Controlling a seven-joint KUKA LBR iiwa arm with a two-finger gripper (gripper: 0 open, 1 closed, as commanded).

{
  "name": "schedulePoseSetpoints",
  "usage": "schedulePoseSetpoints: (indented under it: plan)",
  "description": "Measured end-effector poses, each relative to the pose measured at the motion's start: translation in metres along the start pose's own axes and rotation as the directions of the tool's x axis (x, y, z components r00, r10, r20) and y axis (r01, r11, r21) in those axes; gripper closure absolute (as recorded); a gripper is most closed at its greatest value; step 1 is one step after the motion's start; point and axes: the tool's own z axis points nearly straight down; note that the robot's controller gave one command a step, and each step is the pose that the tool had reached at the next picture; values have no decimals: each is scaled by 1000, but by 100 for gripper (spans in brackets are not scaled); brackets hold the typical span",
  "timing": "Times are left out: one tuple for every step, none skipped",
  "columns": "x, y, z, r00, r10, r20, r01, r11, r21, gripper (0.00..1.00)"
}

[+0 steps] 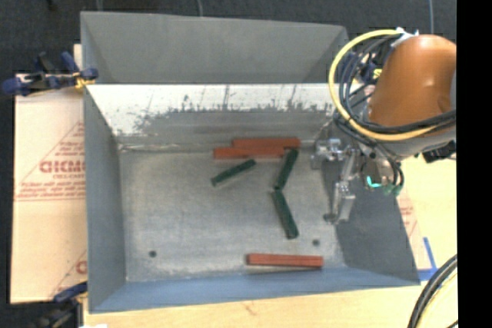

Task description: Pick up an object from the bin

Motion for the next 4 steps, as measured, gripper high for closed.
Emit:
schedulePoseSetpoints:
  plan:
    - [-2, 0, -4, 1000, -3, 8, 3, 1000, 1, 0]
    - [-12, 11, 39, 1000, 21, 17, -21, 1000, 0, 0]
    - [-28, 43, 61, 998, 59, 2, -59, 998, -2, 0]
    - [-57, 37, 90, 999, -43, 17, 43, 999, 0, 0]
